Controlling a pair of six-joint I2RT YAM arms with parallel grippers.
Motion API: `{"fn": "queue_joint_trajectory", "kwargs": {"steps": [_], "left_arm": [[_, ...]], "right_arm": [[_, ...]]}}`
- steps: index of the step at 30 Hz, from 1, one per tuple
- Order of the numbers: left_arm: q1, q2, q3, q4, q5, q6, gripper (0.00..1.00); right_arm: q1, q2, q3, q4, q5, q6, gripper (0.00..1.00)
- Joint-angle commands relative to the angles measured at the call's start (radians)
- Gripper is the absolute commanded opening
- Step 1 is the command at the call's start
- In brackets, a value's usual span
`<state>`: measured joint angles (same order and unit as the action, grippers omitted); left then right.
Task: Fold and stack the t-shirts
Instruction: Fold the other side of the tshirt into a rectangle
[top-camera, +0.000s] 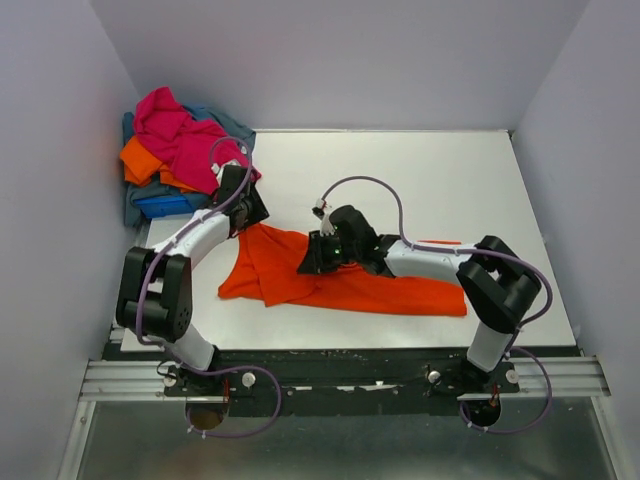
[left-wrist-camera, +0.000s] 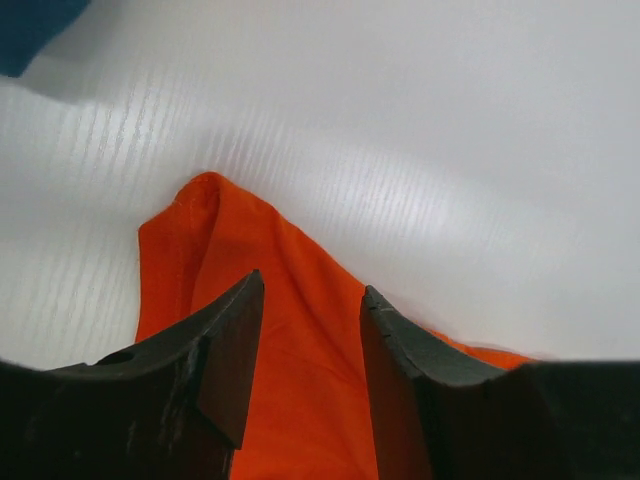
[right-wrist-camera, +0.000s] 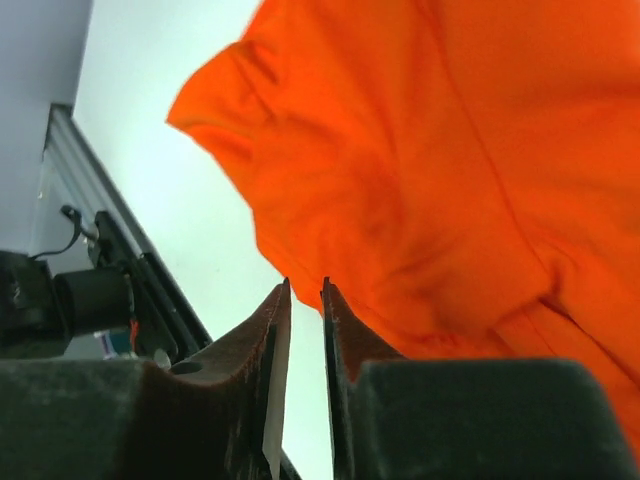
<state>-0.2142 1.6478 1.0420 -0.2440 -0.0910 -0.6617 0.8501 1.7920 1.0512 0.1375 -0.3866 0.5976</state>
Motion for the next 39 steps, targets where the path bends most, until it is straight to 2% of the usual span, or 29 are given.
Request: {"fn": "queue_joint_trajectory", "kwargs": {"steps": [1,3,6,11,16,20,30,35,39], "left_arm": [[-0.054,-0.150,-0.030,-0.038,-0.090,-0.022,0.56],[-0.095,-0.196,-0.059,-0.037,-0.104,-0.036,0.56],[-0.169,-0.239,-0.134,-0.018,-0.105,-0.074,0.52],[-0.194,-0.253,-0.289,0.047,-0.118,-0.105,0.49],[-0.119,-0.180,-0.310,0.038,-0.093,-0.104,0.47],[-0.090,-0.216,-0.369,0.081,-0.096,-0.131,0.47],[-0.090,-0.376,-0.329,0.025,-0.161,-0.107,0.52],[-0.080,-0.304,-0.222,0.017,-0.173,-0.087,0.50],[-0.015,-0.168,-0.177,0.070,-0.092,-0.119,0.44]], "right_arm": [[0.003,-0.062,-0.063,-0.087,0.199,0.021,0.17],[0.003,-0.069,-0.069,-0.122,0.213,0.022,0.06],[0.003,-0.066,-0.077,-0.172,0.219,0.021,0.01],[0.003,-0.010,-0.088,-0.176,0.140,0.022,0.01],[0.003,0.004,-0.120,-0.231,0.196,0.042,0.01],[0.003,-0.055,-0.146,-0.278,0.261,0.034,0.01],[-0.072,-0.207,-0.051,-0.409,0.341,-0.024,0.01],[-0.144,-0.174,0.000,-0.479,0.443,0.001,0.01],[-0.209,-0.137,0.010,-0.519,0.526,0.047,0.01]]}}
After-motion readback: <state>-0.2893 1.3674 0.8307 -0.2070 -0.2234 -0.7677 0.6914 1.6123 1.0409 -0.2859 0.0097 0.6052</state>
